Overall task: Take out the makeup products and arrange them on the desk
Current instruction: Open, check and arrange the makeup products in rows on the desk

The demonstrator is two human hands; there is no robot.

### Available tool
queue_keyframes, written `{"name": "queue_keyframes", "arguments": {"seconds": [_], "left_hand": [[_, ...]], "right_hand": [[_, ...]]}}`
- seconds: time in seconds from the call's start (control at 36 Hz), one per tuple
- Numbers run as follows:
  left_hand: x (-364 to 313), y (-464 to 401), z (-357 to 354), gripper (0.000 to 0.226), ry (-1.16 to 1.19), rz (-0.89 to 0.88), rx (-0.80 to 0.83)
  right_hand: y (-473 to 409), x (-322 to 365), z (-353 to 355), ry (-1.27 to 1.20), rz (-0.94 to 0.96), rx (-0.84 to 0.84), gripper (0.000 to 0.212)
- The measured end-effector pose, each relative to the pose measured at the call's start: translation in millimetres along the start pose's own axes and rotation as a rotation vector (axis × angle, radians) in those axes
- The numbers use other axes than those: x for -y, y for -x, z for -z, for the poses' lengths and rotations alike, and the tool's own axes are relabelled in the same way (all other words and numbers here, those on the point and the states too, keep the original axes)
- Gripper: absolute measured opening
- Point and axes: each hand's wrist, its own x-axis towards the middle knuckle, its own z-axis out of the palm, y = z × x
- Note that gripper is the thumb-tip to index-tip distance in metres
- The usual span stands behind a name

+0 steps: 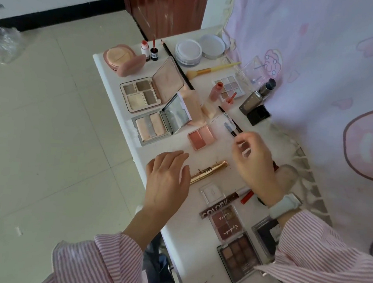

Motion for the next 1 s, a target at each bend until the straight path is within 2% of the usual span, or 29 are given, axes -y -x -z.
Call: {"name": "queue_keyframes", "arguments": {"seconds": [0.08, 0.17, 0.28, 0.33, 0.47, 0.58, 0.67, 0.69, 0.75, 0.83, 0.92, 1.0], "left_hand": [[6, 17, 2, 0.036, 0.036, 0.030, -0.040], [12, 33, -1, 0.036, 0.036, 0.044, -0.039], [12, 42, -4, 0.034, 0.002, 0.030, -0.010], [8, 42, -4, 0.037, -0.016, 0.029, 0.024], [1, 35, 5, 0.029, 0.050, 0.016, 0.088], [5, 30, 15, 0.021, 0.052, -0.061, 0.085], [10, 29, 23, 0.038, 0.003, -0.135, 0.122], [12, 29, 26, 0.041, -0.004, -0.135, 0.157], [13, 28, 30, 0.040, 0.062, -0.068, 0.327], [10, 28, 37, 0.041, 0.392, 0.135, 0.487], [10, 30, 43, 0.038, 0.509, 0.196, 0.526], [13, 29, 45, 0.024, 0.500, 0.150, 0.469]], "right_hand": [[17, -4, -9, 0.148, 0.214, 0.218, 0.019], [25, -3, -20, 0.301, 0.264, 0.347, 0.027], [24, -1, -26, 0.381, 0.244, 0.392, 0.026], [22, 1, -27, 0.405, 0.297, 0.371, 0.024], [21, 14, -22, 0.339, 0.363, 0.448, 0.017], [22, 29, -9, 0.088, 0.190, 0.617, 0.029], [24, 31, 0, 0.182, 0.229, 0.695, 0.028], [26, 30, 1, 0.200, 0.263, 0.696, 0.026], [30, 32, 2, 0.209, 0.334, 0.661, 0.020], [34, 33, 2, 0.226, 0.465, 0.588, 0.014], [35, 35, 1, 0.231, 0.508, 0.572, 0.021], [34, 40, 3, 0.194, 0.383, 0.562, 0.016]]}}
